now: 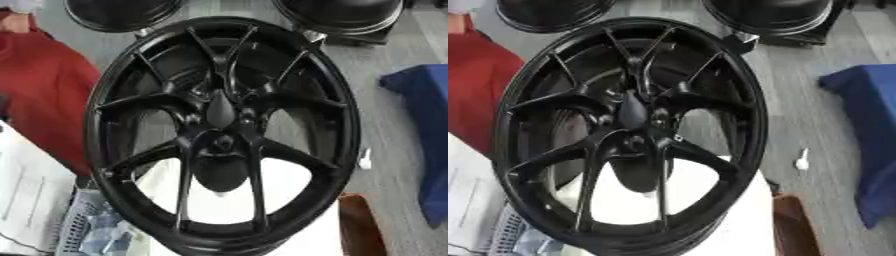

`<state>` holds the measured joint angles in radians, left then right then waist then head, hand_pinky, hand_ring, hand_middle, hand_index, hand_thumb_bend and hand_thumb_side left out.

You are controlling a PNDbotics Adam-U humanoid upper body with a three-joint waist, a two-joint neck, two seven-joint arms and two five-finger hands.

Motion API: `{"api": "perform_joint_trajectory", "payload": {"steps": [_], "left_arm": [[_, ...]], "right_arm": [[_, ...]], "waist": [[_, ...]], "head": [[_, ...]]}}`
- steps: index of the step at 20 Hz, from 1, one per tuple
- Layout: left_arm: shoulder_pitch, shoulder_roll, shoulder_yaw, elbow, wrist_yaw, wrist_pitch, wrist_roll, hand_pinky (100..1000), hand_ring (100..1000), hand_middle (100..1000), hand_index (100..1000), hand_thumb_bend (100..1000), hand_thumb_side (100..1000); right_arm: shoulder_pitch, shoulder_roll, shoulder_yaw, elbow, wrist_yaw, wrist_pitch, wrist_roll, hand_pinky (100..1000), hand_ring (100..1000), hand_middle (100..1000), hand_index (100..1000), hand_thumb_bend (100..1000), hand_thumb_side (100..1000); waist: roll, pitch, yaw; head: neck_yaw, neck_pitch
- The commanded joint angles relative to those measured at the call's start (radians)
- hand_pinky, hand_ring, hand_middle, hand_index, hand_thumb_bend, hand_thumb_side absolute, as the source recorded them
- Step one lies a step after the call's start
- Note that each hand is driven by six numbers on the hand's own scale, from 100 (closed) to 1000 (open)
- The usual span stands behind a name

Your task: Pull the pin out of the wheel hub.

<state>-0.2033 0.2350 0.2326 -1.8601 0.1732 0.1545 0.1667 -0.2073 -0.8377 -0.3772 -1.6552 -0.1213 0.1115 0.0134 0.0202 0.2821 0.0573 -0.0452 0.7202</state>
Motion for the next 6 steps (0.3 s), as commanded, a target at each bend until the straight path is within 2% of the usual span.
{"api": "perform_joint_trajectory", "payload": {"steps": [1,4,6], "left_arm": [[-0.014,0.006,-0.004,-0.021,0.004,-0.002,-0.008,763,597,519,725,407,602],[-0.021,0.003,-0.01,-0.023,0.005,-0.003,-0.011,763,597,519,724,406,600],[-0.026,0.003,-0.013,-0.026,0.004,-0.006,-0.012,762,597,519,724,406,598]], "right_arm": [[0.01,0.052,0.052,-0.101,-0.057,-0.052,-0.055,925,662,627,753,100,261],[0.039,0.136,0.108,-0.186,-0.109,-0.103,-0.107,927,663,629,756,100,273],[0.06,0.186,0.141,-0.238,-0.141,-0.112,-0.139,929,665,631,758,100,287]], "waist": [[0.002,-0.017,0.003],[0.005,-0.015,0.006],[0.006,-0.014,0.007]], "head": [[-0.009,0.001],[-0.013,-0.002],[-0.012,-0.004]]}}
